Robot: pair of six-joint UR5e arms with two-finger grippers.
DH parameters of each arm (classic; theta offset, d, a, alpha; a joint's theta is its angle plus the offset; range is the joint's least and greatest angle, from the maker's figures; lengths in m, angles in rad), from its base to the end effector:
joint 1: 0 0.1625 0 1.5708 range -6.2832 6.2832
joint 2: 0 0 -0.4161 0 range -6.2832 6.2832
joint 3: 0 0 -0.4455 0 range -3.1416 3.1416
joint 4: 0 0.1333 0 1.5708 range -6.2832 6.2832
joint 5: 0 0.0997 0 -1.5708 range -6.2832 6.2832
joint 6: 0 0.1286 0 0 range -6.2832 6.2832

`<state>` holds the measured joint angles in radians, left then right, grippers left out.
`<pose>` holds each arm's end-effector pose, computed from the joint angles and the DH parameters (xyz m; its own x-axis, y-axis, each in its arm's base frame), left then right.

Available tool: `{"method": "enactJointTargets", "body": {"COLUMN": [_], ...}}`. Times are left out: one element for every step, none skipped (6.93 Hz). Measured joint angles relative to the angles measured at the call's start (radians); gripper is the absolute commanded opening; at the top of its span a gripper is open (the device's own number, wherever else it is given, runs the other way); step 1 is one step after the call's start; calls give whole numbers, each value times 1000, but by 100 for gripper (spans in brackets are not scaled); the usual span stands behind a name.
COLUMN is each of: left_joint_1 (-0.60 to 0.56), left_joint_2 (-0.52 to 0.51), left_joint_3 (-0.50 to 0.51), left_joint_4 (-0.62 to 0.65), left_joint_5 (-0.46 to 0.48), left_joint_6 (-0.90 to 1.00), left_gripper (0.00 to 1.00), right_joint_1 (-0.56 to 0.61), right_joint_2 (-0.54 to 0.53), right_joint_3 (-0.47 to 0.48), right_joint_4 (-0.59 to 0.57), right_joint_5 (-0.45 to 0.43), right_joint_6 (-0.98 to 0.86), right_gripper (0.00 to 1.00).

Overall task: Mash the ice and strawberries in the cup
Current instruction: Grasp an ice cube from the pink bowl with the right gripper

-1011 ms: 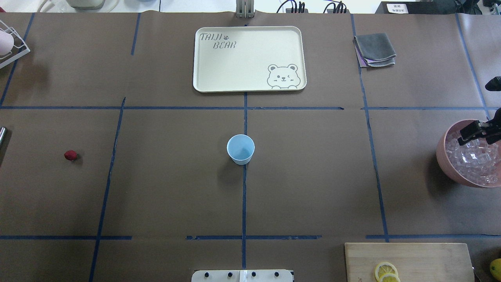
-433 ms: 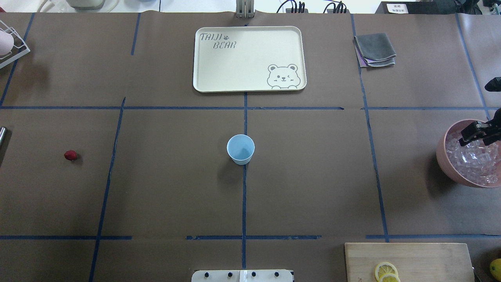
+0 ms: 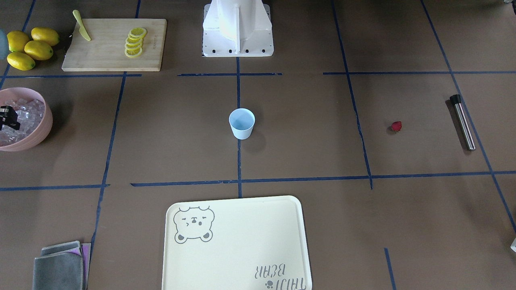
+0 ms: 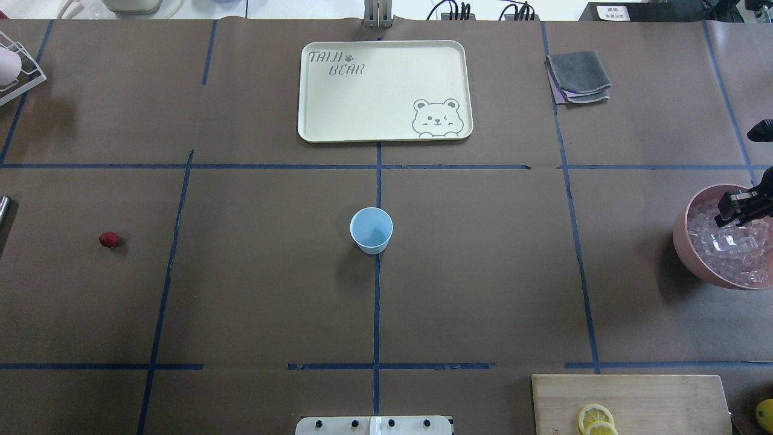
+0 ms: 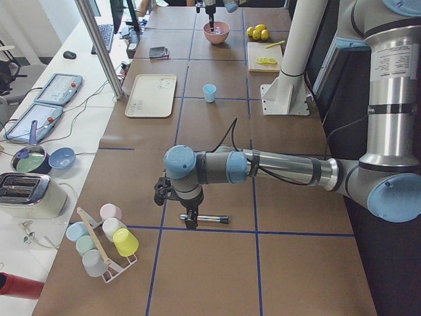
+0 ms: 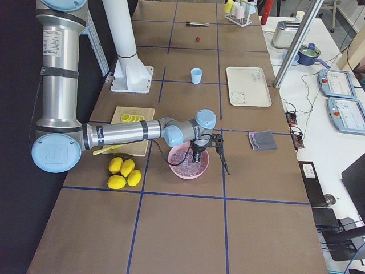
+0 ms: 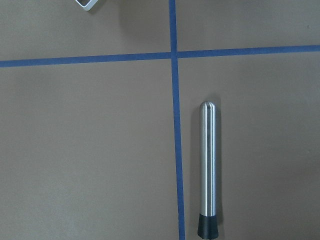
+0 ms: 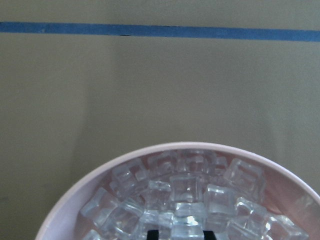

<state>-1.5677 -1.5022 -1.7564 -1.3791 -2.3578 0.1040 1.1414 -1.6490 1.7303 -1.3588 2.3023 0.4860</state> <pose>-0.0407 -0.5067 0.6236 0.7020 0.0531 -0.7102 -0.0764 0.9971 -0.0009 -0.1795 -0.5058 0.6039 0.7133 -0.0226 0.7005 0.0739 0.9963 -0.0431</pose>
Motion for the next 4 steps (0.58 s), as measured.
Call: {"method": "enactJointTargets", "body": {"left_joint_1": [0, 0, 0, 0], "left_joint_2": [0, 0, -1, -1], "left_joint_3": [0, 0, 0, 0], "left_joint_4": [0, 0, 0, 0], "left_joint_5": [0, 0, 0, 0], "left_joint_6": [0, 0, -1, -1], "left_gripper": [100, 100, 100, 100], "right_joint_1": [0, 1, 3, 3], "right_joint_2": [0, 0, 0, 2], "right_joint_3": [2, 10, 40, 97], "right_joint_4": [1, 1, 1, 0], "right_joint_5": [0, 1, 1, 0], "right_joint_6": [-1, -2, -1, 10], "right_gripper": [2, 1, 1, 2]}}
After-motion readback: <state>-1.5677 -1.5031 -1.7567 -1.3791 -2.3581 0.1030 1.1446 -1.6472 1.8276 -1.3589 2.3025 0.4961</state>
